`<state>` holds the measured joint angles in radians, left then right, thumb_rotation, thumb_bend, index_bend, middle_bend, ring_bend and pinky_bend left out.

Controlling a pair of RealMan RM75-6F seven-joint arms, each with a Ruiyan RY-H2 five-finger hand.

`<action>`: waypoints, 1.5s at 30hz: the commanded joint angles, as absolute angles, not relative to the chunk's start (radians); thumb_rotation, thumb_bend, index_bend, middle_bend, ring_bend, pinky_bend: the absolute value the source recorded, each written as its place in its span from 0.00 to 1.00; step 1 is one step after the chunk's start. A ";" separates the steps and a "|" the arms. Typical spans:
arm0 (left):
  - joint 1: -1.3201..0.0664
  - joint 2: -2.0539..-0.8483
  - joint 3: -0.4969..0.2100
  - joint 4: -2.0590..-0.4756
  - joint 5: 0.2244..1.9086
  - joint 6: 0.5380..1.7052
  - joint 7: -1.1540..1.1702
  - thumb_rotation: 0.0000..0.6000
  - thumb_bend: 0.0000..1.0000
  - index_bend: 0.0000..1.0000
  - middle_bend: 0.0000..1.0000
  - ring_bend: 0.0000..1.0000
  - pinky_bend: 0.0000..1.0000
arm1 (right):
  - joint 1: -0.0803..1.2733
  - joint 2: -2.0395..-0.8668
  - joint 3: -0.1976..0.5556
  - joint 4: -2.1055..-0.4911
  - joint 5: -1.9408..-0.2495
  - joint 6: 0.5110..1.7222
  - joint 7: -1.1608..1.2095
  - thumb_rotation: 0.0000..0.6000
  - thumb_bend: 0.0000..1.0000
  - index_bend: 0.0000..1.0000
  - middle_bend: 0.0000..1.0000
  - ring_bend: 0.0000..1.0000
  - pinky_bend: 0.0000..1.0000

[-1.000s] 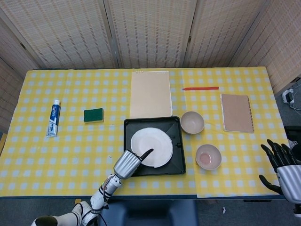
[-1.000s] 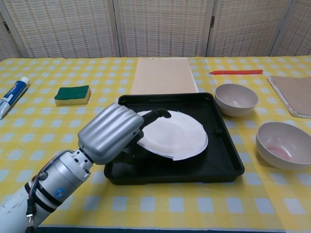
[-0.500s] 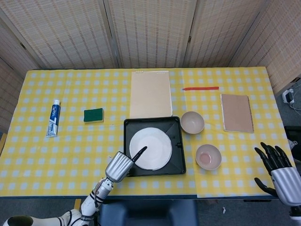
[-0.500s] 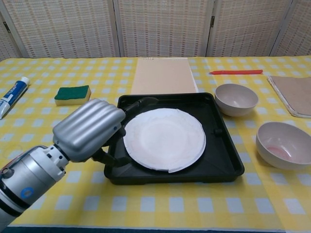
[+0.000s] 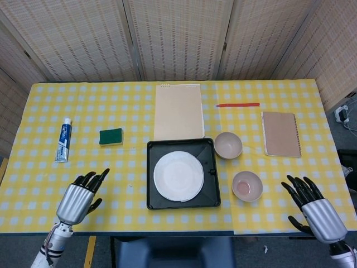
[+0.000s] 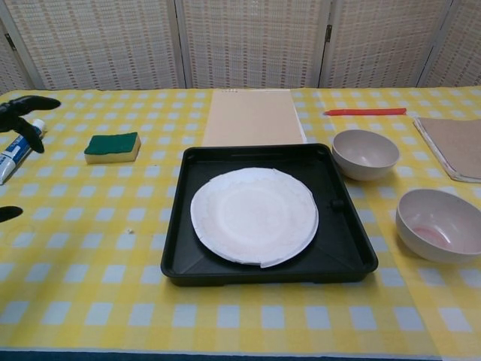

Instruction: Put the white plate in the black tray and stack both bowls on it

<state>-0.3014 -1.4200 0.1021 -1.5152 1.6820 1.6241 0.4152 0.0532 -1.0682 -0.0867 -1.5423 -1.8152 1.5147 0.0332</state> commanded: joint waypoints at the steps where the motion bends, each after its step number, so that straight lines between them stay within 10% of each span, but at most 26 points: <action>1: -0.193 -1.367 0.129 -1.480 1.653 1.738 0.280 1.00 0.21 0.00 0.18 0.08 0.11 | 0.073 -1.089 -0.076 -1.515 -1.819 1.504 0.032 1.00 0.29 0.23 0.00 0.00 0.00; 9: -0.125 -1.382 0.106 -1.330 1.636 1.779 0.112 1.00 0.21 0.00 0.18 0.08 0.07 | 0.116 -1.109 -0.083 -1.498 -1.823 1.424 -0.034 1.00 0.29 0.44 0.00 0.00 0.00; 45: -0.070 -1.255 0.021 -1.413 1.566 1.655 0.041 1.00 0.32 0.05 0.18 0.06 0.06 | 0.309 -1.369 -0.060 -1.322 -1.732 1.173 -0.082 1.00 0.43 0.51 0.00 0.00 0.00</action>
<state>-0.0699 -1.2562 0.0217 -1.4125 1.5659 1.6552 0.0421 0.3063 -1.3662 -0.0594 -1.3247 -1.7334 1.1742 -0.0829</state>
